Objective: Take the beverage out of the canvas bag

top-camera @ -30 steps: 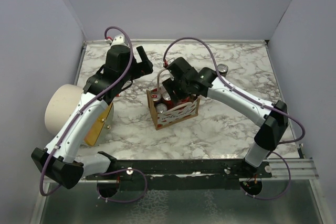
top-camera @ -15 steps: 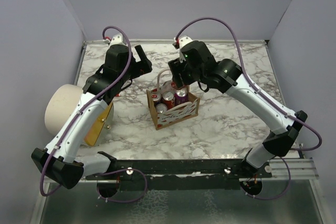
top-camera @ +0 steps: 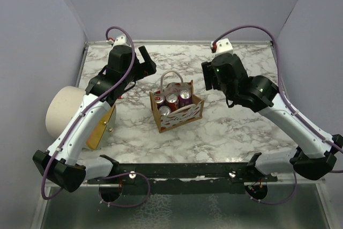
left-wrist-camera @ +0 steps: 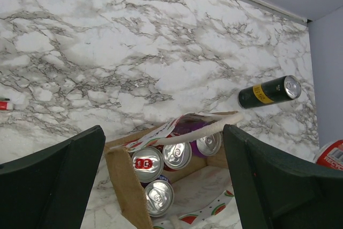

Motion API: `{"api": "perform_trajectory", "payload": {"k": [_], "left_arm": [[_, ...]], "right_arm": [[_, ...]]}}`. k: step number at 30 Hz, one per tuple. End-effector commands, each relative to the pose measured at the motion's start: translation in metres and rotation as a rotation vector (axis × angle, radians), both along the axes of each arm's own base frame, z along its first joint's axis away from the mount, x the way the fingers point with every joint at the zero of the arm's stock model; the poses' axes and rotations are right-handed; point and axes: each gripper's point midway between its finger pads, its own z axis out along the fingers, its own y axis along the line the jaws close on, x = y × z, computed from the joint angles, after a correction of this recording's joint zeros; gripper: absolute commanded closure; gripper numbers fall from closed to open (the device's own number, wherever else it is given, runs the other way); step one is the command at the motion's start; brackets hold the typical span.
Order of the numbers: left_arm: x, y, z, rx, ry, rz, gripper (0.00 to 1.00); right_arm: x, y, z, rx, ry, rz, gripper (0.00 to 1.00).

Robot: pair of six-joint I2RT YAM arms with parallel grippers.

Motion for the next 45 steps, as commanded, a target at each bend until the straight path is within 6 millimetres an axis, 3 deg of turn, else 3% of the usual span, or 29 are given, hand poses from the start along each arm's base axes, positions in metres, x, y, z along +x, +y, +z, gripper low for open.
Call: {"api": "perform_trajectory", "payload": {"k": [1,4,9,14,21,24,32,39,45], "left_arm": [[0.005,-0.006,0.012,-0.038,-0.032,-0.015,0.06],[0.004,-0.006,0.013,-0.041,-0.033,-0.018,0.06],[0.003,-0.005,0.017,-0.029,-0.041,-0.027,0.06],[0.003,-0.008,0.023,-0.024,-0.048,-0.046,0.06],[0.000,-0.002,0.033,0.017,-0.059,-0.054,0.06],[0.001,-0.004,0.035,0.023,-0.059,-0.069,0.06],[0.002,-0.001,0.040,0.054,-0.074,-0.071,0.06],[-0.001,0.007,0.037,0.069,-0.072,-0.047,0.05],[0.000,0.010,0.036,0.079,-0.070,-0.039,0.04]], "right_arm": [[0.000,-0.031,-0.043,0.001,0.069,-0.179,0.98],[-0.007,-0.040,-0.089,0.047,0.210,-0.194,0.98],[-0.009,-0.070,-0.149,0.112,0.349,-0.260,0.98],[0.010,-0.117,-0.185,0.145,0.457,-0.375,0.98],[0.061,-0.181,-0.199,0.206,0.446,-0.508,0.98],[0.089,-0.198,-0.203,0.224,0.451,-0.556,0.98],[0.153,-0.213,-0.202,0.172,0.424,-0.609,0.98],[0.179,-0.213,-0.226,0.145,0.472,-0.605,0.98],[0.186,-0.206,-0.241,0.161,0.505,-0.574,0.98]]}}
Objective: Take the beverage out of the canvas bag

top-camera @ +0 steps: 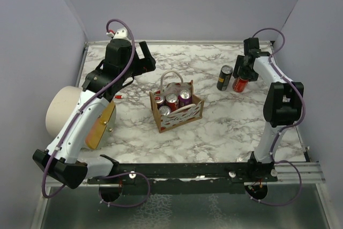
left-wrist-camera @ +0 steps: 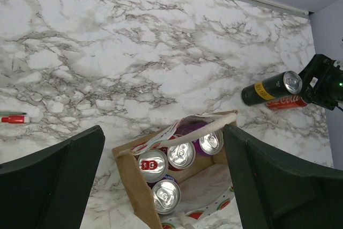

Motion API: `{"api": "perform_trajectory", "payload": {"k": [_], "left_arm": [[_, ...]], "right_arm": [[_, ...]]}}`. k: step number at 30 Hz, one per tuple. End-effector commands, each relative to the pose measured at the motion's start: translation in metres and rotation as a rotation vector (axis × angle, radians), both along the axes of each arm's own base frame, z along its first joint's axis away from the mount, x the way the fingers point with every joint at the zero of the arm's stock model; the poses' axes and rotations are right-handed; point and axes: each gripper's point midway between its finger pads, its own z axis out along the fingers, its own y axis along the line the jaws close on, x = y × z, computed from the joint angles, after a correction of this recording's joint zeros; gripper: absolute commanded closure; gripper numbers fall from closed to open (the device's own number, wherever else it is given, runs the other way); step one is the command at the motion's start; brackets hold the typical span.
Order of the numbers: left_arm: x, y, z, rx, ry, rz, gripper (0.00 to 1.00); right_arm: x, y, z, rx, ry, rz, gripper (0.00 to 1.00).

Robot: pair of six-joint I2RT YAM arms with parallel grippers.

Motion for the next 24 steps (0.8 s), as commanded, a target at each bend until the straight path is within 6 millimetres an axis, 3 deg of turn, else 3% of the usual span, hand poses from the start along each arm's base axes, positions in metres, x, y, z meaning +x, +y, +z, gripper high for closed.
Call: {"api": "perform_trajectory", "payload": {"k": [1,5,13,19,24], "left_arm": [[-0.001,0.008,0.012,0.007,-0.037,0.018,0.04],[0.002,0.006,0.009,0.006,-0.029,0.010,0.04],[0.005,0.000,0.006,-0.002,-0.020,-0.010,0.03],[0.005,-0.001,0.006,-0.010,-0.022,-0.020,0.03],[0.002,-0.003,0.006,-0.024,-0.021,-0.031,0.03]], "right_arm": [[0.020,0.003,0.014,0.012,-0.077,0.019,0.98],[0.012,0.004,0.007,0.018,-0.076,0.021,0.92],[0.003,0.011,0.009,0.050,-0.089,0.044,0.46],[0.008,0.009,0.040,0.039,-0.147,0.038,0.23],[0.009,0.009,0.081,0.042,-0.232,0.041,0.16]]}}
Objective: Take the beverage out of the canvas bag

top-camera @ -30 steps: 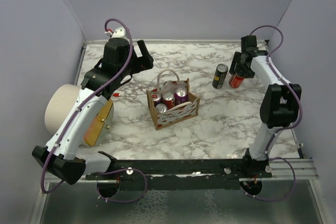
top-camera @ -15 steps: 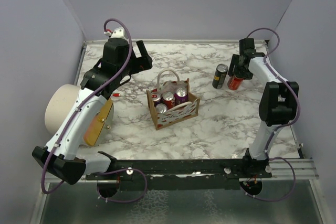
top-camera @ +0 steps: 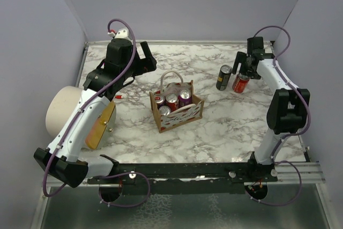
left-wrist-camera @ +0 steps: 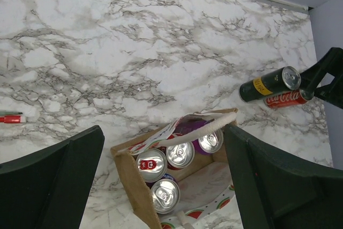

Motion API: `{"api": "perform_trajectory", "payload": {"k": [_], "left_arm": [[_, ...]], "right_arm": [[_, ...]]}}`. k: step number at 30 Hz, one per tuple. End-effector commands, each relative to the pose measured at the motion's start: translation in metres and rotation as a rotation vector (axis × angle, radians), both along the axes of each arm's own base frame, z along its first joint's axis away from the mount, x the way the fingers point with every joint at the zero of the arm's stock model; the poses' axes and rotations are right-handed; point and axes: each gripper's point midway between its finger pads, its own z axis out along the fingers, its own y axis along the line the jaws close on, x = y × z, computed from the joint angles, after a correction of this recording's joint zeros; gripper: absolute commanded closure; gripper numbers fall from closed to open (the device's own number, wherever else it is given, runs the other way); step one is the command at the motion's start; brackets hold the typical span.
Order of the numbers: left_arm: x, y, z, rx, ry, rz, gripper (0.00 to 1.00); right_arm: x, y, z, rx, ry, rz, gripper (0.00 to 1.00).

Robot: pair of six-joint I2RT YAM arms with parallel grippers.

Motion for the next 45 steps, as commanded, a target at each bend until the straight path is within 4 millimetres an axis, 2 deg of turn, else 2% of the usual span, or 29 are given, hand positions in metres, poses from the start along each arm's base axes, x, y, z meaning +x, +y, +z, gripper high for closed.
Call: {"api": "perform_trajectory", "payload": {"k": [1,5,8,11,13,17,21,24,28,32,39,42,45], "left_arm": [[-0.001,-0.003,0.010,-0.028,-0.035,-0.023,0.03],[-0.004,-0.002,0.008,-0.037,-0.038,-0.021,0.03],[-0.006,-0.002,0.004,-0.046,-0.031,-0.024,0.03],[-0.006,-0.005,0.000,-0.061,-0.021,-0.029,0.03],[-0.006,-0.007,-0.002,-0.068,-0.015,-0.034,0.03],[-0.004,-0.011,-0.006,-0.075,-0.003,-0.047,0.03],[-0.002,-0.017,-0.009,-0.093,0.011,-0.060,0.03],[-0.002,-0.019,-0.010,-0.096,0.017,-0.066,0.03],[-0.003,-0.017,-0.011,-0.097,0.019,-0.061,0.03],[-0.004,-0.016,-0.009,-0.104,0.008,-0.051,0.03],[-0.007,-0.007,-0.005,-0.093,-0.010,-0.021,0.03],[-0.009,-0.003,-0.002,-0.087,-0.021,-0.007,0.03],[-0.010,0.001,0.000,-0.077,-0.030,0.006,0.03]], "right_arm": [[0.009,0.002,0.071,0.011,-0.167,0.006,0.15],[-0.014,0.002,0.085,0.018,-0.182,0.001,0.13],[-0.048,0.015,0.073,0.086,-0.159,0.032,0.14],[-0.091,0.039,0.052,0.196,-0.121,0.128,0.14],[-0.116,0.062,0.046,0.288,-0.135,0.235,0.14],[-0.158,0.105,0.050,0.489,-0.169,0.427,0.14],[-0.181,0.134,0.063,0.636,-0.168,0.576,0.14],[-0.179,0.150,0.091,0.632,-0.223,0.699,0.14],[-0.164,0.173,0.128,0.567,-0.282,0.830,0.14],[-0.152,0.206,0.150,0.514,-0.285,0.953,0.14],[-0.151,0.284,0.154,0.280,-0.330,1.249,0.17],[-0.138,0.299,0.145,0.219,-0.293,1.257,0.21],[-0.125,0.303,0.126,0.139,-0.222,1.231,0.30]]}}
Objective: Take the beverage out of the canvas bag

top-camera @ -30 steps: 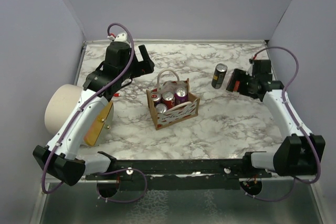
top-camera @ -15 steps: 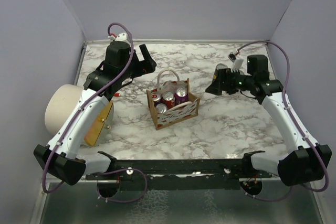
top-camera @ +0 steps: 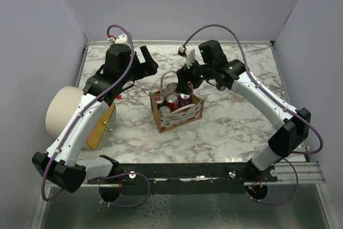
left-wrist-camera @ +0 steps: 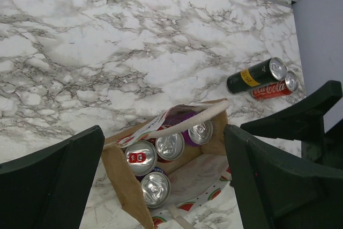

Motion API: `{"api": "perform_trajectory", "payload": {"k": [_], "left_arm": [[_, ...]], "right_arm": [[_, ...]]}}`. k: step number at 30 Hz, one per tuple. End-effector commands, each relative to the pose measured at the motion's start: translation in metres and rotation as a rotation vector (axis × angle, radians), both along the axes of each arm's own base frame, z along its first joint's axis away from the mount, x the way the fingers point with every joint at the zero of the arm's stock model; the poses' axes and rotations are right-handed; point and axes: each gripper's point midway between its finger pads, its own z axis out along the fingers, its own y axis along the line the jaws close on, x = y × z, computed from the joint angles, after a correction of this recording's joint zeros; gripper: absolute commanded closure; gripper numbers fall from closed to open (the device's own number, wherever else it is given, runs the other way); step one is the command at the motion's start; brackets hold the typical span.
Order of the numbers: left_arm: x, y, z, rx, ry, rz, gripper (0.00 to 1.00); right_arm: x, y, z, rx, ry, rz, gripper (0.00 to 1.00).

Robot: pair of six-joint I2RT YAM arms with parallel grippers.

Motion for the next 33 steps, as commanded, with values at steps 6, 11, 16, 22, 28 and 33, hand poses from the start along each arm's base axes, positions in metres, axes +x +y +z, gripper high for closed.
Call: {"api": "perform_trajectory", "payload": {"k": [6,11,16,22,28,33], "left_arm": [[-0.001,0.015,0.016,0.014,-0.057,0.056,0.03],[0.002,0.016,0.016,0.021,-0.060,0.059,0.03],[0.008,0.011,0.016,0.027,-0.056,0.041,0.03],[0.015,0.005,0.016,0.033,-0.045,0.015,0.03],[0.013,0.008,0.012,0.038,-0.034,0.022,0.03],[0.009,0.013,0.008,0.034,-0.030,0.041,0.03]], "right_arm": [[0.032,-0.004,-0.059,-0.347,-0.067,-0.047,0.48],[0.031,-0.007,-0.072,-0.377,-0.051,-0.076,0.48],[0.027,-0.009,-0.086,-0.373,-0.038,-0.091,0.46],[0.036,-0.014,-0.097,-0.425,-0.029,-0.141,0.43],[0.045,-0.020,-0.099,-0.461,-0.070,-0.153,0.36],[0.051,-0.018,-0.104,-0.475,-0.085,-0.149,0.30]]}}
